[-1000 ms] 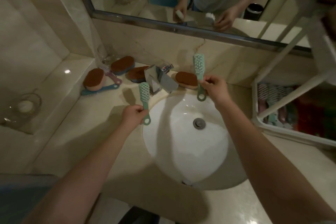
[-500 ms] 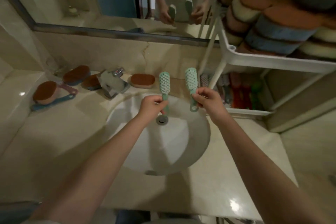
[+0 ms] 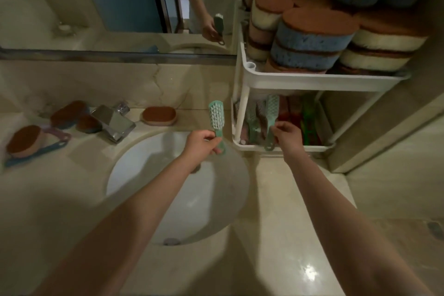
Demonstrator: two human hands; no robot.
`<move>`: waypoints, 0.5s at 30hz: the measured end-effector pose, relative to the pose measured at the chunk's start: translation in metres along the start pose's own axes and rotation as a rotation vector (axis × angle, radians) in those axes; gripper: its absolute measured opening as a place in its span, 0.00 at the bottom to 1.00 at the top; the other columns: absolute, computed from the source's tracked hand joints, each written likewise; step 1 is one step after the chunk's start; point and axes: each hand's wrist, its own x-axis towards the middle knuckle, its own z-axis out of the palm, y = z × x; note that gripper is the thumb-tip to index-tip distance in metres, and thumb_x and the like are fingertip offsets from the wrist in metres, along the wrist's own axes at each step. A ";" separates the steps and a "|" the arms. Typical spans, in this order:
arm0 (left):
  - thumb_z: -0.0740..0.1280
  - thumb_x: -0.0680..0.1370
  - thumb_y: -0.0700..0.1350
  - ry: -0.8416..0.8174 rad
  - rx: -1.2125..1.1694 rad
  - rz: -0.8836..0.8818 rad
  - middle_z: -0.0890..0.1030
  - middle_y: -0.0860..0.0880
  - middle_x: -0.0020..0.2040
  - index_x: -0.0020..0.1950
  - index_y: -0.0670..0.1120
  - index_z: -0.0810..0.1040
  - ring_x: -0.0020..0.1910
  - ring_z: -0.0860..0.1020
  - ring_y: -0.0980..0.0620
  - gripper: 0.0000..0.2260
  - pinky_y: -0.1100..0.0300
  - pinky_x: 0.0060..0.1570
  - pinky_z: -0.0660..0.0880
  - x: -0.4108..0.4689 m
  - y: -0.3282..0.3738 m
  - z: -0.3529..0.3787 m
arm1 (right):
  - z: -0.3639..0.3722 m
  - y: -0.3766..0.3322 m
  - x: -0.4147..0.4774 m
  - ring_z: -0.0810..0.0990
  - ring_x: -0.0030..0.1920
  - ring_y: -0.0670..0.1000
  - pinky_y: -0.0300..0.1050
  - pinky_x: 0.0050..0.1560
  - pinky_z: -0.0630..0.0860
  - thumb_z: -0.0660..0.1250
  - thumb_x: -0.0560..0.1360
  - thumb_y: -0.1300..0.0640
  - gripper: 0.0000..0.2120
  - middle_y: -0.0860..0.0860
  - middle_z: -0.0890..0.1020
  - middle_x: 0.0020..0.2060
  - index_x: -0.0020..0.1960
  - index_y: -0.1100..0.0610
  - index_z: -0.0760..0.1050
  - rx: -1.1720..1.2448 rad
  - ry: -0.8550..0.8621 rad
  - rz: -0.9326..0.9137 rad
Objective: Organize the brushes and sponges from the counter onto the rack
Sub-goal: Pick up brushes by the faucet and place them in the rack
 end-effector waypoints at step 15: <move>0.68 0.74 0.36 -0.003 0.021 -0.064 0.79 0.46 0.30 0.43 0.40 0.79 0.24 0.78 0.58 0.01 0.65 0.29 0.75 -0.021 -0.013 -0.004 | 0.027 0.001 0.045 0.79 0.56 0.59 0.42 0.49 0.71 0.62 0.77 0.65 0.12 0.61 0.81 0.56 0.57 0.63 0.79 -0.588 -0.012 -0.003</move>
